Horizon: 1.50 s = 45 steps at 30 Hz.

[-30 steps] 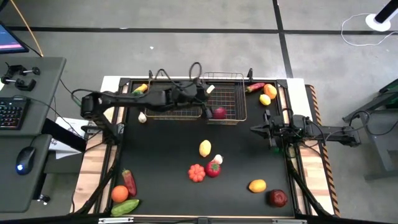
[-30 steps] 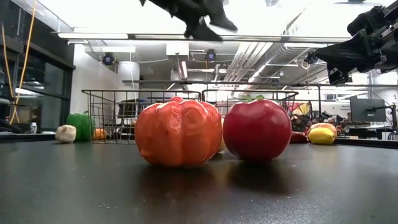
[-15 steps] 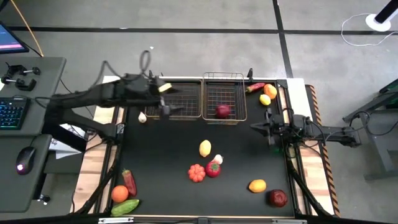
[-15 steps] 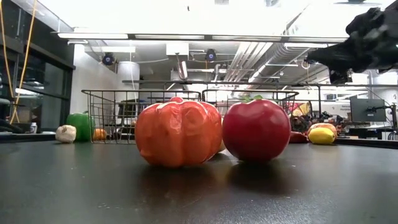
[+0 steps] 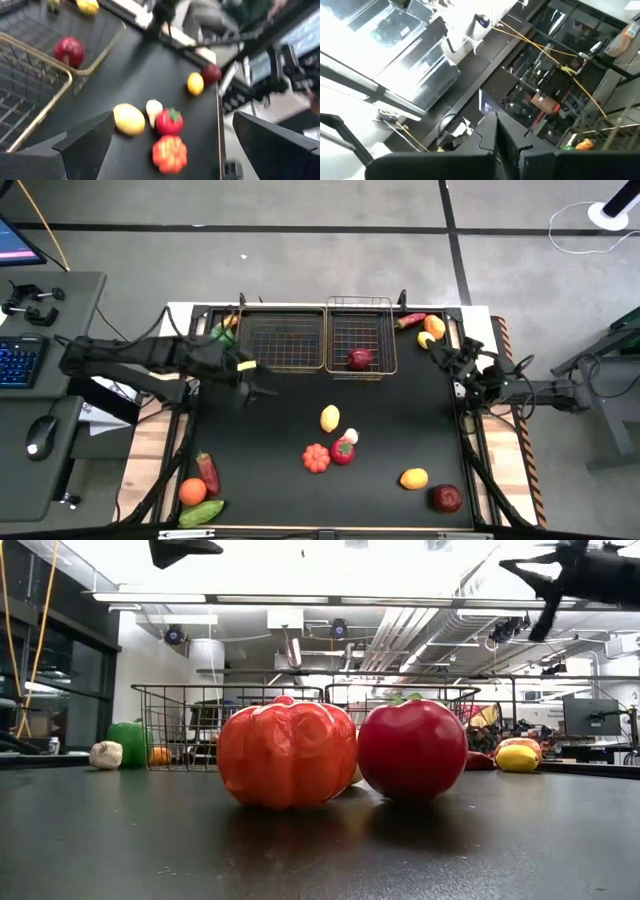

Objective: Sort produce into baskets
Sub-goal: Put the red apple into the right wire basket

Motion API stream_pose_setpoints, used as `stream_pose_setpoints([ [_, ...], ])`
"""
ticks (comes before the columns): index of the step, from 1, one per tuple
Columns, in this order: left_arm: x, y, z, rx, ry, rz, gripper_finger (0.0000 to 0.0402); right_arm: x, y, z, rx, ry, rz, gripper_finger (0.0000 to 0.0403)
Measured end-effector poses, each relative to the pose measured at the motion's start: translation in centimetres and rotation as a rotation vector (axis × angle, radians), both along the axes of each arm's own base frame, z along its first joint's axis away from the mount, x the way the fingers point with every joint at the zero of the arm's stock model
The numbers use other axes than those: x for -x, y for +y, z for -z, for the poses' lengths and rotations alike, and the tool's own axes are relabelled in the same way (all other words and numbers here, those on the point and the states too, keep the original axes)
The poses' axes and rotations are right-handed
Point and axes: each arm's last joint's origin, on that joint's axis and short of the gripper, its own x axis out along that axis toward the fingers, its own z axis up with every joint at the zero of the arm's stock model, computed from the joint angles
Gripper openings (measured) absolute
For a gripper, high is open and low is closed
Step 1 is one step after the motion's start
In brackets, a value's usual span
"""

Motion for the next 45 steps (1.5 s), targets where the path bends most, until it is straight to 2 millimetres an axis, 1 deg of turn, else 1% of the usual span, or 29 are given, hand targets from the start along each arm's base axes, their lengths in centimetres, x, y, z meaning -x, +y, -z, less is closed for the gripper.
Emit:
stream_pose_setpoints([
  [2,-0.1,0.2,0.4,0.0,-0.073,-0.026,0.0395,-0.9,0.0,-1.8,0.008,0.025,-0.013,0.0],
  [5,0.0,0.8,0.2,0.015,-0.139,-0.068,0.0395,-3.3,0.1,-5.1,0.114,0.102,-0.06,0.0],
  [8,0.5,1.5,-1.0,0.025,-0.2,-0.098,0.0395,-6.5,0.3,-8.7,0.279,0.191,-0.09,0.0],
  [10,1.1,1.7,-1.9,0.018,-0.238,-0.093,0.0395,-8.7,0.2,-10.6,0.388,0.282,-0.087,0.0],
  [12,1.6,1.8,-2.5,0.009,-0.265,-0.081,0.0395,-10.8,0.1,-12.2,0.447,0.391,-0.08,0.0],
  [14,2.2,1.9,-2.8,0.008,-0.278,-0.075,0.0395,-12.3,-0.4,-13.7,0.421,0.53,-0.105,0.0004],
  [16,2.8,1.9,-3.0,0.009,-0.288,-0.075,0.0395,-13.4,-0.9,-14.9,0.396,0.692,-0.184,0.0016],
  [18,3.2,1.9,-3.1,0.006,-0.288,-0.074,0.0395,-14.2,-1.1,-15.4,0.379,0.875,-0.294,0.0039],
  [20,3.4,1.9,-3.0,0.0,-0.275,-0.072,0.0395,-14.9,-1.2,-15.7,0.342,1.023,-0.404,0.0072],
  [23,3.4,1.9,-2.8,-0.01,-0.255,-0.069,0.0395,-15.1,-0.9,-15.6,0.223,1.244,-0.587,0.0135],
  [26,3.4,1.9,-2.6,-0.01,-0.24,-0.069,0.0395,-14.5,0.2,-14.4,0.052,1.519,-0.768,0.0202],
  [29,3.3,1.9,-2.5,-0.016,-0.226,-0.067,0.0395,-13.5,1.9,-12.9,-0.1,1.758,-0.922,0.0264],
  [31,3.4,1.9,-2.5,-0.022,-0.226,-0.065,0.0395,-12.5,3.3,-12.0,-0.172,1.894,-0.993,0.0299],
  [32,3.4,1.9,-2.5,-0.025,-0.227,-0.064,0.0395,-12.4,4.2,-11.4,-0.18,1.932,-1.015,0.0314],
  [33,3.4,1.9,-2.5,-0.025,-0.227,-0.064,0.0395,-12.2,5.0,-11.0,-0.188,1.933,-1.054,0.0327],
  [36,3.4,1.9,-2.5,-0.025,-0.225,-0.064,0.0395,-11.5,7.8,-9.5,-0.27,1.945,-1.156,0.0354],
  [38,3.4,1.9,-2.4,-0.025,-0.218,-0.064,0.0395,-10.7,9.4,-8.3,-0.318,2.018,-1.184,0.0364],
  [40,3.4,1.9,-2.3,-0.026,-0.209,-0.064,0.0395,-9.9,11.1,-7.0,-0.337,2.105,-1.181,0.0369],
  [43,3.4,1.9,-2.2,-0.027,-0.2,-0.063,0.0395,-8.3,13.2,-5.1,-0.419,2.223,-1.162,0.0371],
  [45,3.4,1.9,-2.2,-0.027,-0.199,-0.063,0.0395,-7.7,14.5,-3.9,-0.487,2.25,-1.15,0.0371],
])
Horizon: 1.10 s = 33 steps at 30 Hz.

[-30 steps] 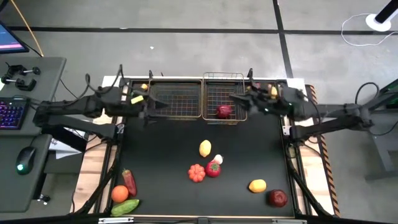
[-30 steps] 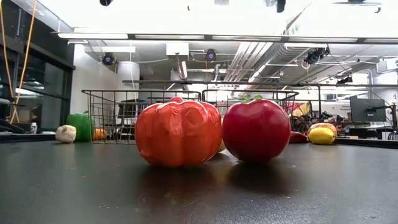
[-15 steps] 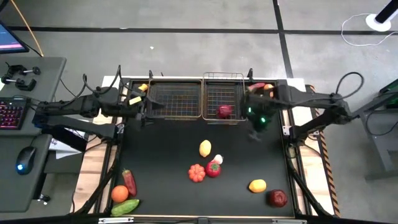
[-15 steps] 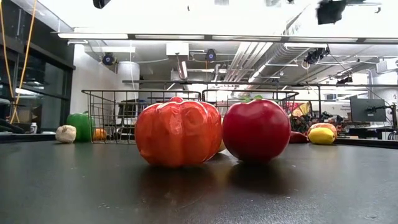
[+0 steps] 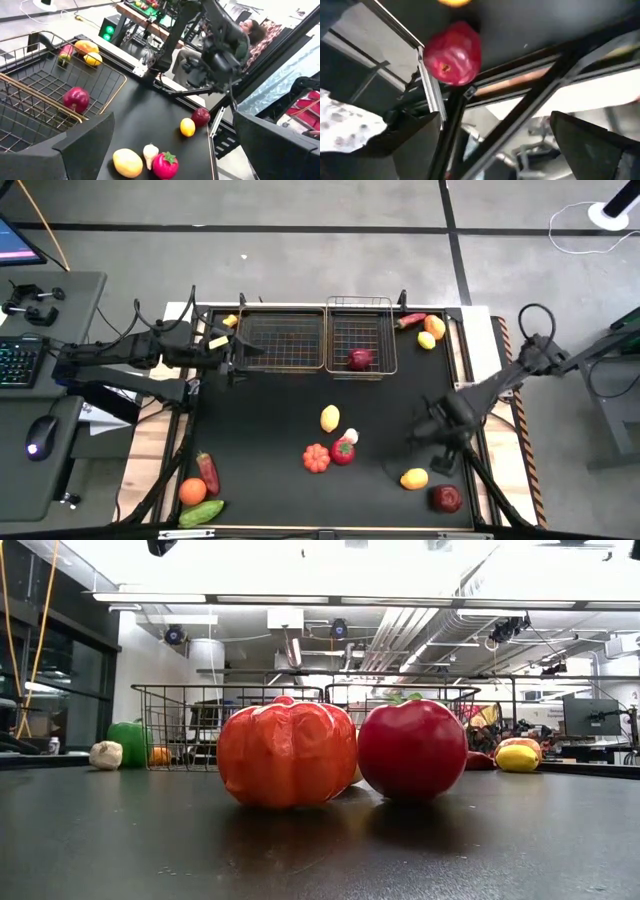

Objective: Sort produce into baskets
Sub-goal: Put the red apple into the right wire basket

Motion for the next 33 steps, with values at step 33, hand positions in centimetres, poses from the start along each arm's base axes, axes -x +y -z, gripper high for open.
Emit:
stream_pose_setpoints([
  [33,0.0,0.0,0.0,0.018,-0.002,-0.004,0.0395,-0.1,7.4,7.8,0.044,0.194,0.316,0.0371],
])
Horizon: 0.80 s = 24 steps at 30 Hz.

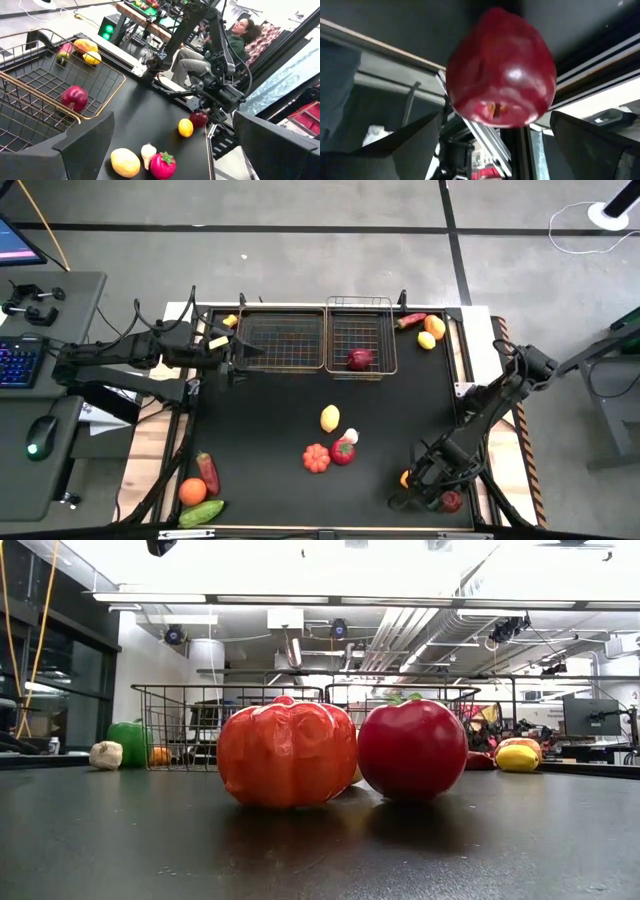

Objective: Sort produce into baskets
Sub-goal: Put the red apple into the right wire basket

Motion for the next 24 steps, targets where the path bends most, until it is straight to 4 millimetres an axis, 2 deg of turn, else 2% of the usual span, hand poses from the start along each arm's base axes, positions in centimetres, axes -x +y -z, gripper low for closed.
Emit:
stream_pose_setpoints([
  [5,0.0,0.0,0.0,0.0,0.0,0.0,0.0395,-0.1,0.1,0.4,0.023,0.006,0.007,0.0371],
  [17,0.0,0.0,0.1,-0.001,0.005,0.0,0.0395,-0.8,1.1,4.0,0.021,0.12,-0.069,0.0371],
  [24,0.0,0.0,0.1,-0.001,0.005,0.0,0.0395,-0.9,1.1,4.5,0.022,0.103,-0.101,0.0366],
])
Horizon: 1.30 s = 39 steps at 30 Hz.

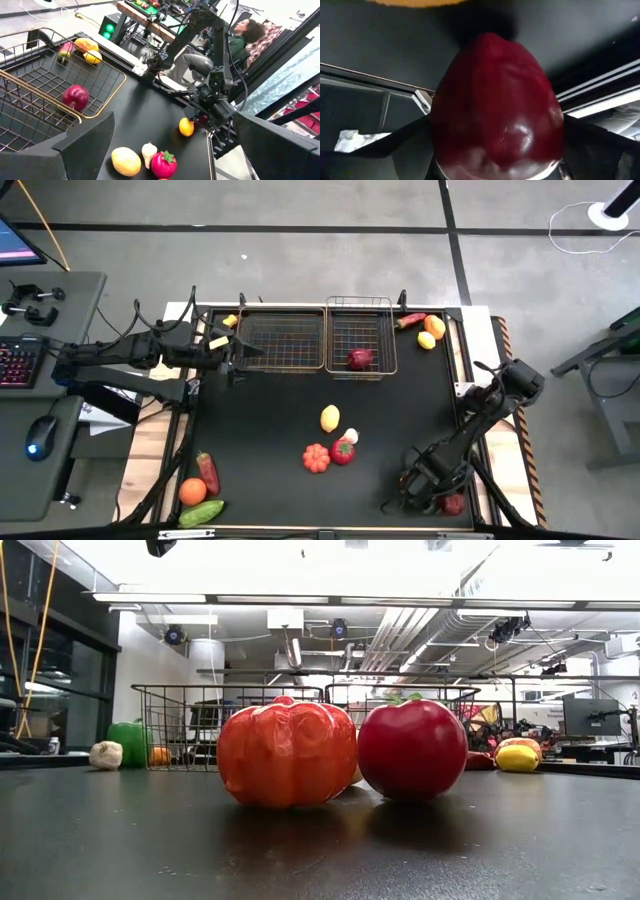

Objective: Sort produce into baskets
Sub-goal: Put the red apple into the right wire basket

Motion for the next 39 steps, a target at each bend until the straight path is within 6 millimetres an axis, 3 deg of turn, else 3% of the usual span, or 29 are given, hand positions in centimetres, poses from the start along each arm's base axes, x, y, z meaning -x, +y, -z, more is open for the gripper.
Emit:
stream_pose_setpoints([
  [6,0.0,0.0,0.0,0.0,0.003,0.0,0.0395,-0.2,0.1,-1.7,0.004,-0.058,-0.125,0.0318],
  [12,0.0,0.1,0.0,-0.007,0.004,-0.024,0.0395,-1.6,-1.4,-9.9,0.01,-0.256,-0.214,0.0316],
  [16,0.0,0.3,0.1,-0.057,0.009,-0.086,0.0395,-3.3,-5.2,-15.2,0.171,-0.491,-0.14,0.0316],
  [22,-0.1,0.6,0.2,-0.096,0.024,-0.181,0.0395,-5.8,-13.0,-19.8,0.648,-0.861,-0.078,0.0316],
  [27,-0.7,0.7,0.5,-0.078,0.041,-0.232,0.0395,-8.0,-19.5,-20.4,0.863,-0.945,-0.087,0.0321],
  [33,-2.1,0.8,0.9,-0.038,0.044,-0.269,0.0395,-10.1,-26.5,-19.2,1.026,-0.864,-0.078,0.0355],
  [39,-4.0,0.8,0.3,-0.024,-0.075,-0.271,0.0395,-10.3,-31.3,-18.7,1.121,-0.818,0.019,0.0365],
])
